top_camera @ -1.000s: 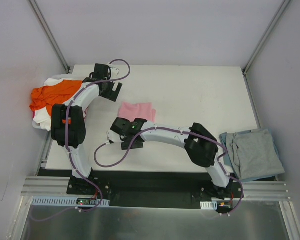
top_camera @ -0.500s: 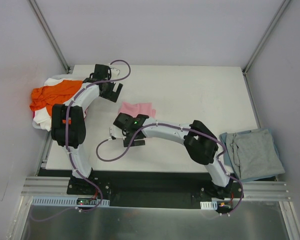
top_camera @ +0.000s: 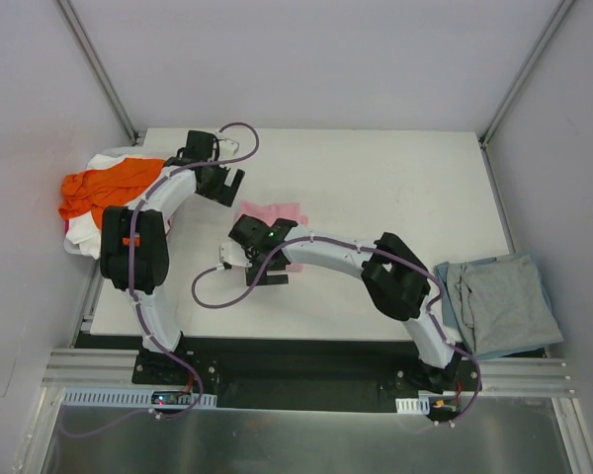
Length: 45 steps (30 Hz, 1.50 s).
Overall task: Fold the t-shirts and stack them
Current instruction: Fold the tshirt
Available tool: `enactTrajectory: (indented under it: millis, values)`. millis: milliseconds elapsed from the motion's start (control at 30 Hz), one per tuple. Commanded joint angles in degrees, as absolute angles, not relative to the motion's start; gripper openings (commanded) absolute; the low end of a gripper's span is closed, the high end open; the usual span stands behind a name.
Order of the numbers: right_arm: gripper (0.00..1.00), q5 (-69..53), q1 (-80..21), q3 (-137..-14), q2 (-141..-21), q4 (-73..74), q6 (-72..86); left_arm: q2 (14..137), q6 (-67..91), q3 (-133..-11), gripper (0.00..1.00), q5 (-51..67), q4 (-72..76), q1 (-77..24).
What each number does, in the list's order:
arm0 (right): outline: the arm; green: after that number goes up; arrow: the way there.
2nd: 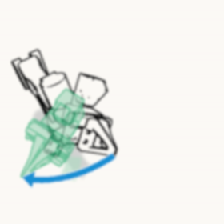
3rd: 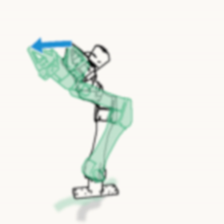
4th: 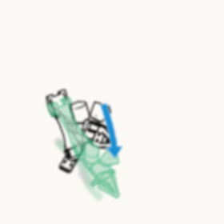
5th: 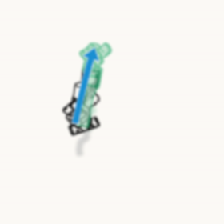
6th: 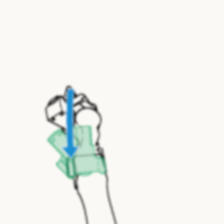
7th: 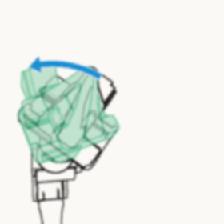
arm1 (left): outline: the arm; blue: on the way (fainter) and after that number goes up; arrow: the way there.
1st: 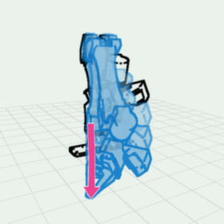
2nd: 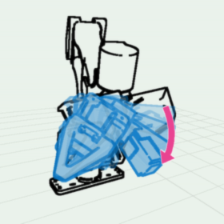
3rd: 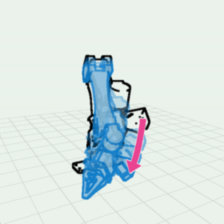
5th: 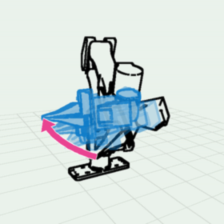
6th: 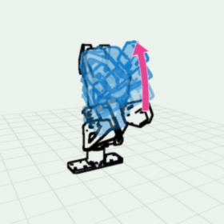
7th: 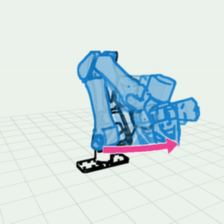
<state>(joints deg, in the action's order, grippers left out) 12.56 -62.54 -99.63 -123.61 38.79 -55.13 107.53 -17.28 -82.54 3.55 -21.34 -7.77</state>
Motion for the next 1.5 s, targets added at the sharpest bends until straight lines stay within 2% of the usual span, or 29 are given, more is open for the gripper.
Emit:
enactTrajectory:
  millis: [0,200,400,1467]
  values:
    - [0.96,11.6,-61.1,-101.3,-122.3,38.8,-55.3,101.7,-16.3,-81.3,0.99,11.0,-21.6,-7.6]
    - [0.96,12.8,-60.2,-97.6,-120.2,38.9,-55.5,99.5,-17.6,-82.6,0.99,17.5,-25.0,-9.1]
    - [0.96,13.2,-59.9,-96.1,-119.7,39.1,-54.7,102.7,-17.7,-84.5,0.99,23.7,-27.5,-10.3]
    - [0.96,14.5,-59.8,-97.4,-119.7,42.6,-54.9,117.1,-19.2,-88.3,0.99,26.2,-28.6,-12.0]
